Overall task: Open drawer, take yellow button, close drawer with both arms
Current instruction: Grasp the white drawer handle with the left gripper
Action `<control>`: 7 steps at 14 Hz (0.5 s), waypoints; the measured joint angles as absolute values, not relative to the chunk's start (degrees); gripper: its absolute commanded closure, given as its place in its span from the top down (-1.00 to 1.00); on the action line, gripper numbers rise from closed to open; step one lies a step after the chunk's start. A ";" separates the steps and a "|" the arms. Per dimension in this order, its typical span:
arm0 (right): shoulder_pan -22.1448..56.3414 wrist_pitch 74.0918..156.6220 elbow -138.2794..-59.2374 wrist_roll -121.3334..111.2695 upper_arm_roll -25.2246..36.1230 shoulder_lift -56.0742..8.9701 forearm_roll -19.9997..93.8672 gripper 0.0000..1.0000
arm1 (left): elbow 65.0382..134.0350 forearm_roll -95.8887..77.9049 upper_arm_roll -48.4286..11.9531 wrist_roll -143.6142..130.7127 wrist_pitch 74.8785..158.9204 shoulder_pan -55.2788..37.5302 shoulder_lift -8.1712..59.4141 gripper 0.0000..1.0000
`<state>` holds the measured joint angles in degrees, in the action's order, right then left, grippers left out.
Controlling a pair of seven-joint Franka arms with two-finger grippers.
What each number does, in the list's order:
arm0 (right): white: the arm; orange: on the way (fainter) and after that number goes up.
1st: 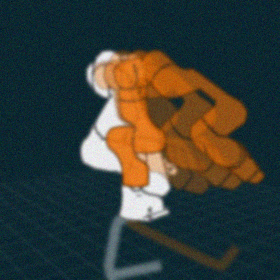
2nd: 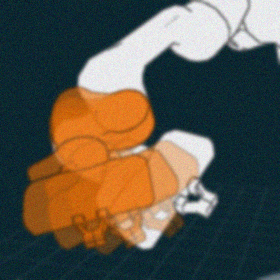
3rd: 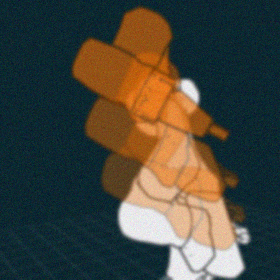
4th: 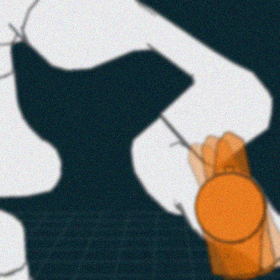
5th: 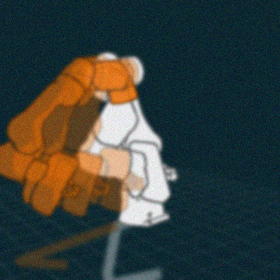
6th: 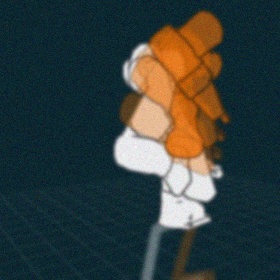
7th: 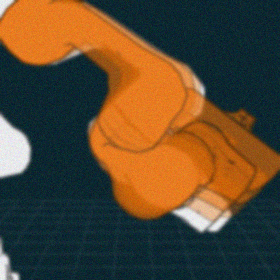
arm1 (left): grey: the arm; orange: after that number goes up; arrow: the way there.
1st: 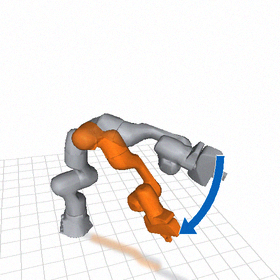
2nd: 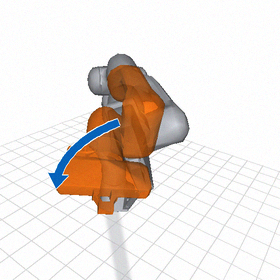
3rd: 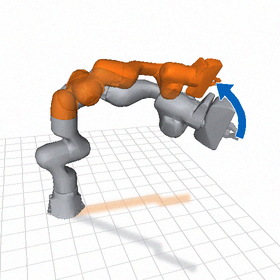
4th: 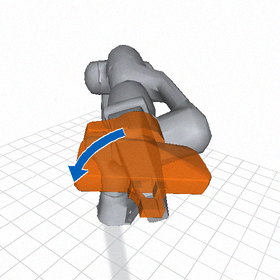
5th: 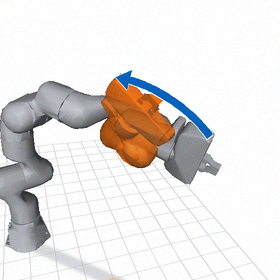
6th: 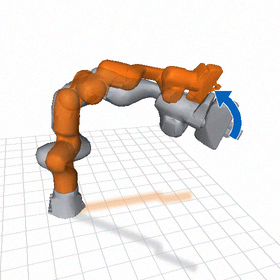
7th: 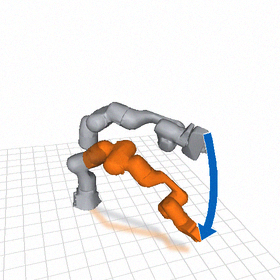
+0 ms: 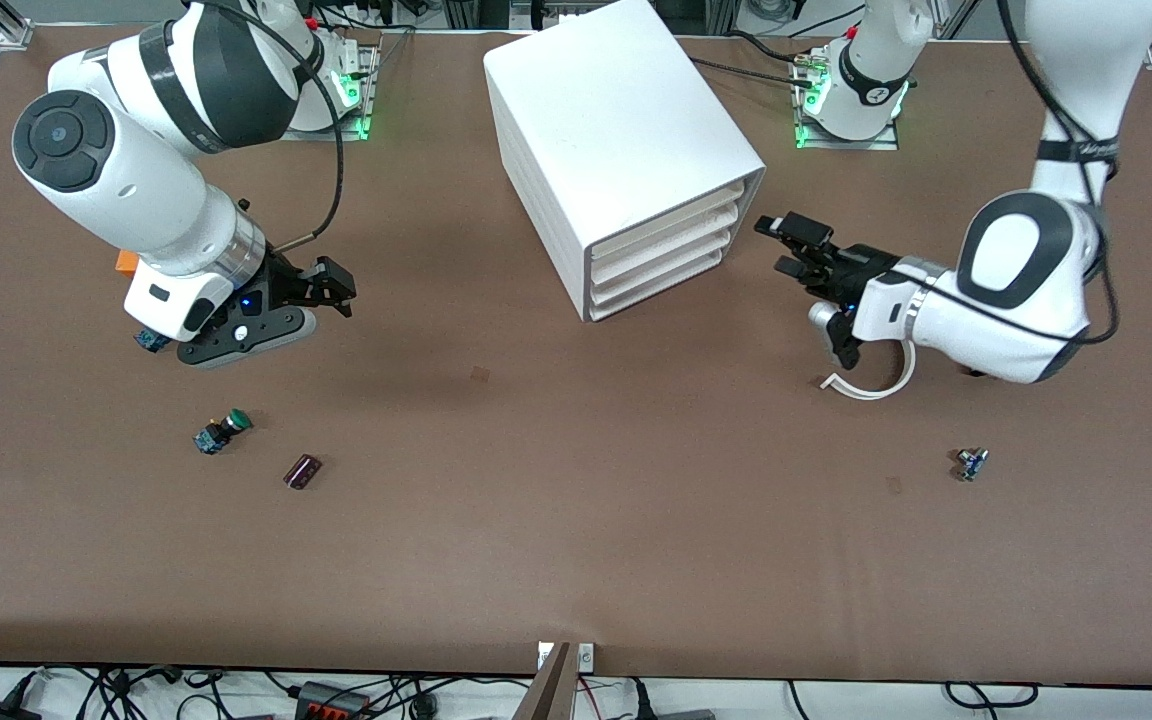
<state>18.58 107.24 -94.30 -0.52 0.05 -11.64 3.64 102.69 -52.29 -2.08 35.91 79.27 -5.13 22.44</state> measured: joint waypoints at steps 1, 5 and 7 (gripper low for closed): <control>18.59 107.23 -94.27 -0.54 0.05 -11.64 3.64 1.00 | 104.67 -55.90 -2.15 38.67 79.28 -5.16 23.68 0.77; 19.29 107.35 -94.26 -0.54 0.02 -11.73 3.61 1.00 | 109.14 -61.96 -3.95 46.82 79.12 -5.24 28.02 0.23; 19.28 107.36 -94.26 -0.56 0.07 -11.84 3.61 1.00 | 110.27 -63.96 -5.03 49.73 78.90 -5.31 29.61 0.17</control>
<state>19.28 107.36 -94.26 -0.56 0.07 -11.84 3.61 110.27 -63.96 -5.03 49.73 78.90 -5.31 29.61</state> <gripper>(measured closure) 0.000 0.379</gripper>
